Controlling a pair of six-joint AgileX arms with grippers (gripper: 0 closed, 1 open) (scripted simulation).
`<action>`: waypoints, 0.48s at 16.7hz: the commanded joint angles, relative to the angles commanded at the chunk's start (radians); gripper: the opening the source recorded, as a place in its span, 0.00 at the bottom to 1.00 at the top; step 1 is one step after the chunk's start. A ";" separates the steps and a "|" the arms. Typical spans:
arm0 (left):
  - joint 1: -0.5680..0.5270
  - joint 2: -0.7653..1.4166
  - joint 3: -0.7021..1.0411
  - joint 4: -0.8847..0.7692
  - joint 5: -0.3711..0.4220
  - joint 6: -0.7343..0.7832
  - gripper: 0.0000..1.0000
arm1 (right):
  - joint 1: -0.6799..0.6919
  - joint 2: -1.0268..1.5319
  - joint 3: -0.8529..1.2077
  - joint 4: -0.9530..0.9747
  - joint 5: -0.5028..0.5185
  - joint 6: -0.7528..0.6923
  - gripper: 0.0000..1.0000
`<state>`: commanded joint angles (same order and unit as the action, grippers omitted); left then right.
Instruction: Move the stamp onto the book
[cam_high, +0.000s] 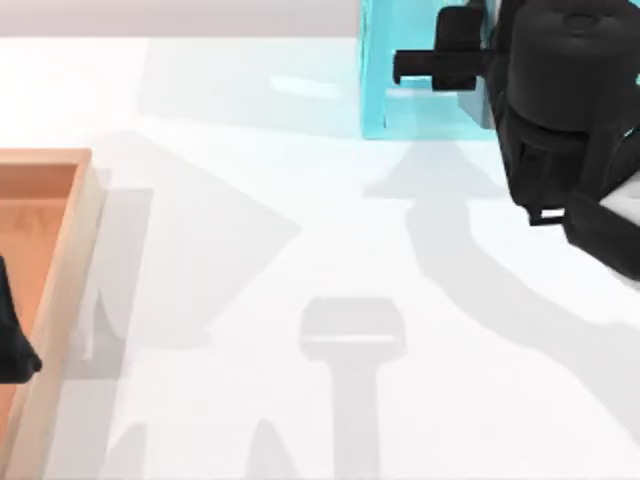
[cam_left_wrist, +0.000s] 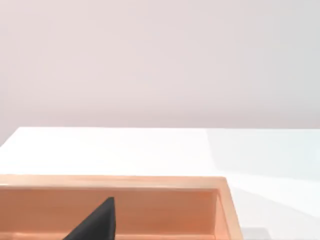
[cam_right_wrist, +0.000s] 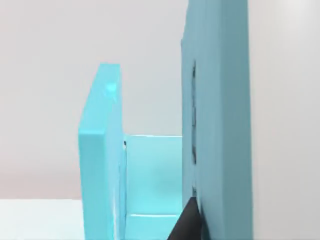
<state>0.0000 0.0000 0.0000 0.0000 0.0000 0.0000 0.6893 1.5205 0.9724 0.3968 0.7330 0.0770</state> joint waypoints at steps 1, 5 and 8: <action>0.000 0.000 0.000 0.000 0.000 0.000 1.00 | 0.010 0.018 0.005 0.006 0.006 -0.032 0.00; 0.000 0.000 0.000 0.000 0.000 0.000 1.00 | 0.070 0.131 0.027 0.038 0.042 -0.262 0.00; 0.000 0.000 0.000 0.000 0.000 0.000 1.00 | 0.128 0.232 0.041 0.068 0.068 -0.522 0.00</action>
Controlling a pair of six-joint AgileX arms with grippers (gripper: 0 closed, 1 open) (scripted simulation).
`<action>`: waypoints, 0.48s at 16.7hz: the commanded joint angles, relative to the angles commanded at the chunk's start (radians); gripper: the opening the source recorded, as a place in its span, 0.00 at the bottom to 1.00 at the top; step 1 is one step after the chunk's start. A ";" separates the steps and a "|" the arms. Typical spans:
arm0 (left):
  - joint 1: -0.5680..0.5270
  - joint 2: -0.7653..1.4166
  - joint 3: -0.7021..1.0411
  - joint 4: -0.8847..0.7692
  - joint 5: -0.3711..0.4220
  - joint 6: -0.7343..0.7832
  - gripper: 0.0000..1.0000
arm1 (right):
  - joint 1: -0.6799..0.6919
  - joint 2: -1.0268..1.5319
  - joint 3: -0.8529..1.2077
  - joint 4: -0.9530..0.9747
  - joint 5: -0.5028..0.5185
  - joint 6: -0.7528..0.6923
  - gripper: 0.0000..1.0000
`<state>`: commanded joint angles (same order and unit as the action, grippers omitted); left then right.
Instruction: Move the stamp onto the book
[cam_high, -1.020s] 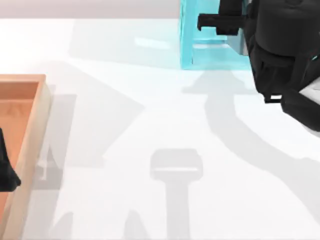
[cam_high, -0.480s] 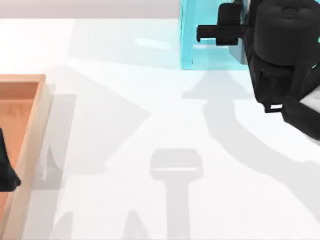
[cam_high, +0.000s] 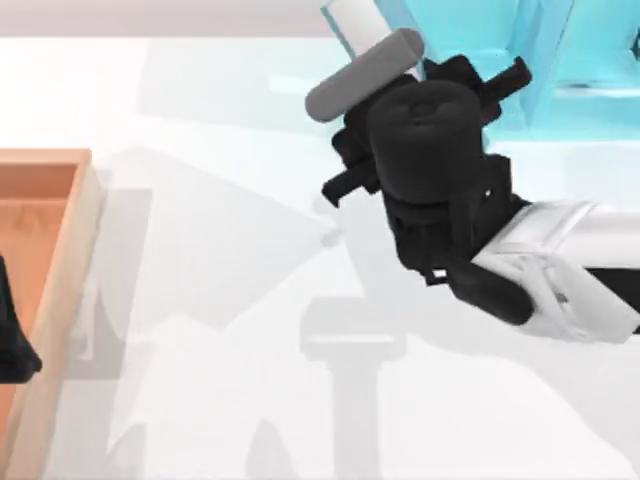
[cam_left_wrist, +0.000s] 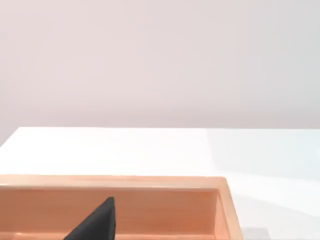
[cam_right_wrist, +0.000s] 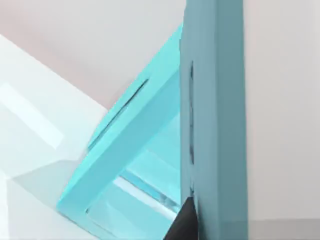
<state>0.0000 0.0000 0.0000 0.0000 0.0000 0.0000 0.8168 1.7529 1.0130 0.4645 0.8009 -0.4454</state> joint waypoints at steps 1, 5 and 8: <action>0.000 0.000 0.000 0.000 0.000 0.000 1.00 | 0.022 0.036 0.006 0.012 0.008 -0.090 0.00; 0.000 0.000 0.000 0.000 0.000 0.000 1.00 | 0.102 0.160 0.023 0.056 0.032 -0.439 0.00; 0.000 0.000 0.000 0.000 0.000 0.000 1.00 | 0.148 0.227 0.031 0.083 0.041 -0.641 0.00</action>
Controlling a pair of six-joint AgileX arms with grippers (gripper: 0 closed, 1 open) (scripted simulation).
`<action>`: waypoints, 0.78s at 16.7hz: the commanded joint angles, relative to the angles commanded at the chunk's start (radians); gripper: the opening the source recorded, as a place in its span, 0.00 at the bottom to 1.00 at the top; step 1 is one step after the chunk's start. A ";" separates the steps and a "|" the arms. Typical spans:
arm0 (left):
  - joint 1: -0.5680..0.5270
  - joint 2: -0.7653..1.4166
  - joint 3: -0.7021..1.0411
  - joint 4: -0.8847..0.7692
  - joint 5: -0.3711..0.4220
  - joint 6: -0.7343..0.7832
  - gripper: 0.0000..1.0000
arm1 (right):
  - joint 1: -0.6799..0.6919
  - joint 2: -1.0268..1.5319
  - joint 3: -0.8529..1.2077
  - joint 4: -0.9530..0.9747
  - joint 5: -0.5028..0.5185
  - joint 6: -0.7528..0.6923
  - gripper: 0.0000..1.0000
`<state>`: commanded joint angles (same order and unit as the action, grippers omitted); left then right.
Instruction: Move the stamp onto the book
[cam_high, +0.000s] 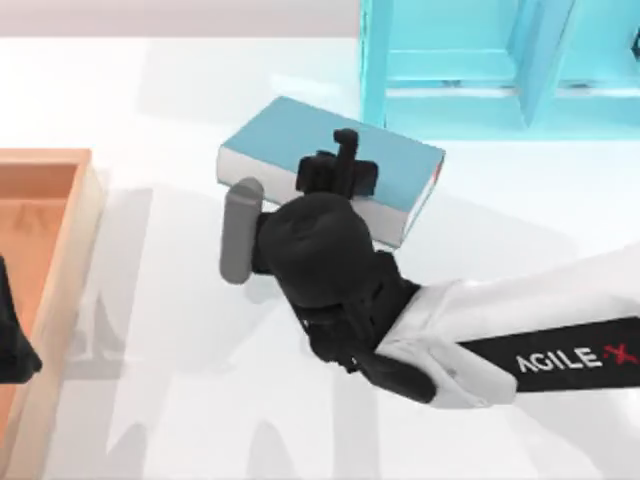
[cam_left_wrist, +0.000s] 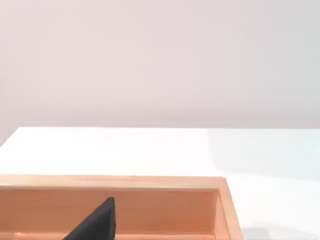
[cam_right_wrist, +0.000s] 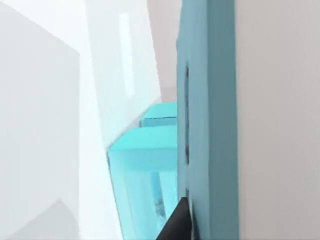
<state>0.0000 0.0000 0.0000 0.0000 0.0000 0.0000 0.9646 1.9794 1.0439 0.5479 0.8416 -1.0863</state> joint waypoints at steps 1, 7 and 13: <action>0.000 0.000 0.000 0.000 0.000 0.000 1.00 | 0.011 0.015 0.001 0.007 0.001 -0.047 0.00; 0.000 0.000 0.000 0.000 0.000 0.000 1.00 | 0.031 0.039 0.002 0.021 0.002 -0.133 0.00; 0.000 0.000 0.000 0.000 0.000 0.000 1.00 | 0.038 0.030 -0.008 0.017 0.009 -0.126 0.00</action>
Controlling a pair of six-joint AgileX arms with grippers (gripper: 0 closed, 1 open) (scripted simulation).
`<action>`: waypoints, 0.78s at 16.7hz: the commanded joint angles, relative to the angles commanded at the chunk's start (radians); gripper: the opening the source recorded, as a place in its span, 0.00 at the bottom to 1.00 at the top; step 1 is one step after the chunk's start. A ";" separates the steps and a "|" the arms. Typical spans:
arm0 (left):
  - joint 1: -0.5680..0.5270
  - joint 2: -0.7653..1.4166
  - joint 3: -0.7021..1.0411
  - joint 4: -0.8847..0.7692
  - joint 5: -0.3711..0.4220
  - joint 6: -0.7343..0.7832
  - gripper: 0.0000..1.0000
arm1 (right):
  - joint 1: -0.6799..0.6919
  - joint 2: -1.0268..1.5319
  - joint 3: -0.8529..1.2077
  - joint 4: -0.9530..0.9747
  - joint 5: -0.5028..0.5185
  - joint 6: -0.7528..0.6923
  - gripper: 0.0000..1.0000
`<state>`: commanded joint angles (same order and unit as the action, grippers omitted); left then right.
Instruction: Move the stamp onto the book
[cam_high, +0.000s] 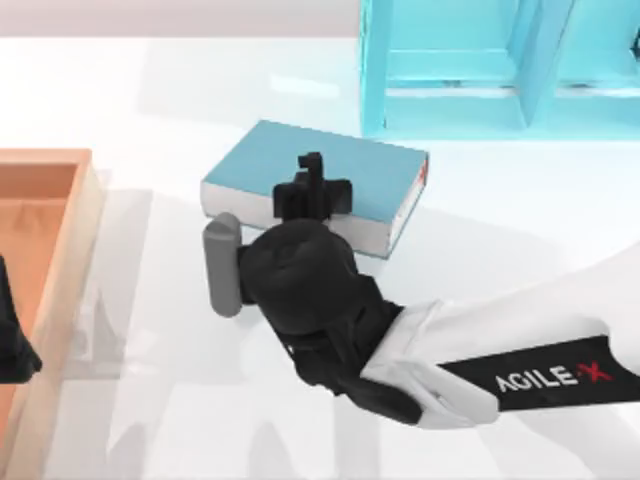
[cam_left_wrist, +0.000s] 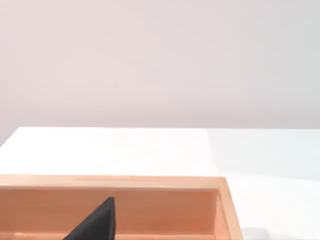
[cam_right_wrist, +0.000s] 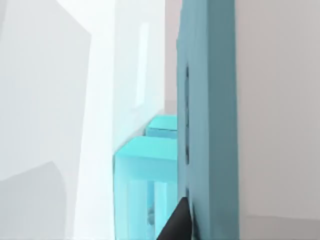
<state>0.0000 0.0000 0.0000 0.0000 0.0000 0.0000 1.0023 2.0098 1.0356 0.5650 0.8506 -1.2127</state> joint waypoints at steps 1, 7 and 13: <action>0.000 0.000 0.000 0.000 0.000 0.000 1.00 | 0.003 -0.002 -0.001 0.000 0.003 0.000 0.00; 0.000 0.000 0.000 0.000 0.000 0.000 1.00 | -0.001 0.027 -0.008 0.028 0.002 0.003 0.00; 0.000 0.000 0.000 0.000 0.000 0.000 1.00 | -0.001 0.090 -0.026 0.108 0.002 0.004 0.00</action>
<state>0.0000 0.0000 0.0000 0.0000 0.0000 0.0000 1.0014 2.0993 1.0092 0.6731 0.8527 -1.2085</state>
